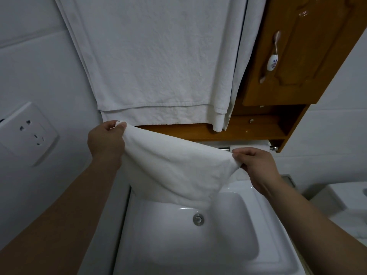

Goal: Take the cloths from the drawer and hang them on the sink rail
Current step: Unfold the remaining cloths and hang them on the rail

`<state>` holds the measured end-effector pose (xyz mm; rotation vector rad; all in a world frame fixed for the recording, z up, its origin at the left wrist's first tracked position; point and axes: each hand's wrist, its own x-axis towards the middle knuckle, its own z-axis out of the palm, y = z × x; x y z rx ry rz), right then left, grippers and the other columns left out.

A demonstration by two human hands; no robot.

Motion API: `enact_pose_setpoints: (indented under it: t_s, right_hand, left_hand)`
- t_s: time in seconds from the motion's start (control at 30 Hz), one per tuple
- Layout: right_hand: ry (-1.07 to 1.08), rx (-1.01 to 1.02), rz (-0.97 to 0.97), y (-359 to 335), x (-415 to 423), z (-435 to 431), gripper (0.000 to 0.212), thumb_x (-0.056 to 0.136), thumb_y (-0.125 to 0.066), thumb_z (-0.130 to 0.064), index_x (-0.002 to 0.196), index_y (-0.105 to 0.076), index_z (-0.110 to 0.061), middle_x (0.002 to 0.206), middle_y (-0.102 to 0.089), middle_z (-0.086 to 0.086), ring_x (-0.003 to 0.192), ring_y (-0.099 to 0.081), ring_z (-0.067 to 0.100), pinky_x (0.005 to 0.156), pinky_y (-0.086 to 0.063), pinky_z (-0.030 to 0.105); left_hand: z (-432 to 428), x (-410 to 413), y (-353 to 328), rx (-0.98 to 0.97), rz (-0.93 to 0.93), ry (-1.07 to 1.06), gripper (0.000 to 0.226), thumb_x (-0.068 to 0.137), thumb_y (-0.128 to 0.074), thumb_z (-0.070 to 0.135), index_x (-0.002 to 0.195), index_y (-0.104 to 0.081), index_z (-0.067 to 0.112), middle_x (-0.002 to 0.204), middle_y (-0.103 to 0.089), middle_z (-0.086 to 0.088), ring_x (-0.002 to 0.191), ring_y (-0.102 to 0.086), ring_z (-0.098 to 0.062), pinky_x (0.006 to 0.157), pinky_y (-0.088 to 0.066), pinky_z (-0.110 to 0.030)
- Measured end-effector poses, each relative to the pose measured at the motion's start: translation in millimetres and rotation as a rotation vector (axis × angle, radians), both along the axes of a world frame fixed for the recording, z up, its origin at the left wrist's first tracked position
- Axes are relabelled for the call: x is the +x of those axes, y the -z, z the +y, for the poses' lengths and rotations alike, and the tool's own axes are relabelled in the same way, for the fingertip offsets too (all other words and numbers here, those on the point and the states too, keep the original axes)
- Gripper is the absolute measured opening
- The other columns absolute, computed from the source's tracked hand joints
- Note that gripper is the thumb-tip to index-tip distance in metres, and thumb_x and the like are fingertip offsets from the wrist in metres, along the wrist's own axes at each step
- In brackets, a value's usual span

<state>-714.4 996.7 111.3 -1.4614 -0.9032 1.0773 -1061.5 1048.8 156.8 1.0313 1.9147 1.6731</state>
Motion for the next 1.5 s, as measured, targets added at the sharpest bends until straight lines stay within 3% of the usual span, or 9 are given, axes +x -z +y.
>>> enact_pose_setpoints:
  t_s: [0.4,0.57,0.7,0.9,1.03,1.17,1.23,1.33,1.5]
  right_hand:
    - [-0.698,-0.189,-0.341,0,4,-20,0.036,0.085,-0.072,0.001,0.116,-0.071,-0.017,0.092,-0.077,0.002,0.088,-0.073,0.017,0.083,-0.058,0.027]
    - [-0.711,-0.166,-0.374,-5,14,-21,0.037,0.085,-0.074,-0.001,0.114,-0.073,-0.025,0.096,-0.076,-0.001,0.092,-0.071,0.015,0.084,-0.053,0.024]
    - [-0.812,-0.211,-0.766,-21,22,-16,0.041,0.086,-0.074,-0.011,0.123,-0.069,-0.030,0.112,-0.073,-0.013,0.096,-0.068,0.000,0.089,-0.052,0.019]
    - [-0.641,-0.119,-1.296,-54,24,5,0.025,0.097,-0.059,-0.015,0.117,-0.071,-0.021,0.115,-0.070,-0.002,0.096,-0.062,0.012,0.086,-0.051,0.029]
    - [-0.401,-0.091,-1.043,-81,33,18,0.016,0.098,-0.058,-0.012,0.097,-0.068,-0.024,0.101,-0.066,0.001,0.089,-0.059,0.017,0.077,-0.044,0.032]
    - [-0.374,-0.096,-0.864,-94,34,20,0.016,0.098,-0.056,-0.008,0.095,-0.067,-0.019,0.092,-0.061,0.000,0.074,-0.053,0.014,0.062,-0.041,0.024]
    - [-0.388,-0.126,-0.792,-97,32,19,0.014,0.098,-0.056,-0.006,0.100,-0.067,-0.015,0.095,-0.062,0.002,0.072,-0.054,0.016,0.054,-0.040,0.020]
    - [-0.347,-0.124,-0.583,-100,34,20,0.015,0.094,-0.059,-0.001,0.103,-0.069,-0.009,0.106,-0.067,0.009,0.094,-0.064,0.027,0.071,-0.055,0.032]
    - [-0.220,-0.097,-0.474,-101,33,23,0.012,0.093,-0.062,-0.004,0.096,-0.072,-0.012,0.106,-0.066,0.008,0.100,-0.062,0.030,0.090,-0.053,0.043]
  left_hand:
    - [0,1,-7,0.010,0.052,-0.003,0.025,0.086,-0.074,0.026,0.107,-0.074,0.012,0.097,-0.070,0.000,0.089,-0.063,-0.014,0.081,-0.046,-0.023]
    - [-5,-1,1,-0.042,0.100,0.010,0.027,0.088,-0.072,0.028,0.110,-0.074,0.012,0.103,-0.071,0.001,0.095,-0.064,-0.015,0.085,-0.045,-0.023]
    - [-10,0,10,-0.091,0.186,0.060,0.027,0.087,-0.071,0.032,0.108,-0.075,0.015,0.106,-0.073,-0.001,0.099,-0.065,-0.020,0.092,-0.050,-0.033]
    - [-23,9,13,-0.202,0.415,0.229,0.015,0.093,-0.063,0.032,0.101,-0.070,0.021,0.095,-0.064,0.004,0.090,-0.058,-0.018,0.074,-0.040,-0.029]
    - [-23,3,16,-0.253,0.336,0.402,0.007,0.094,-0.064,0.026,0.095,-0.068,0.019,0.091,-0.065,0.002,0.087,-0.059,-0.018,0.064,-0.042,-0.025]
    - [-27,0,9,-0.138,-0.111,0.514,0.013,0.096,-0.061,0.011,0.091,-0.072,0.018,0.097,-0.068,0.000,0.092,-0.064,-0.017,0.085,-0.055,-0.031]
    - [-29,-1,3,-0.105,-0.220,0.519,0.015,0.096,-0.059,0.006,0.092,-0.071,0.013,0.097,-0.068,-0.002,0.090,-0.064,-0.015,0.081,-0.057,-0.029]
    - [-31,-6,-4,-0.079,-0.290,0.481,0.011,0.095,-0.061,0.004,0.099,-0.071,0.005,0.094,-0.070,-0.005,0.081,-0.066,-0.013,0.059,-0.056,-0.019]
    - [-33,-6,-5,-0.036,-0.211,0.453,0.009,0.088,-0.070,0.005,0.094,-0.076,0.008,0.088,-0.073,-0.007,0.076,-0.068,-0.018,0.056,-0.053,-0.018]
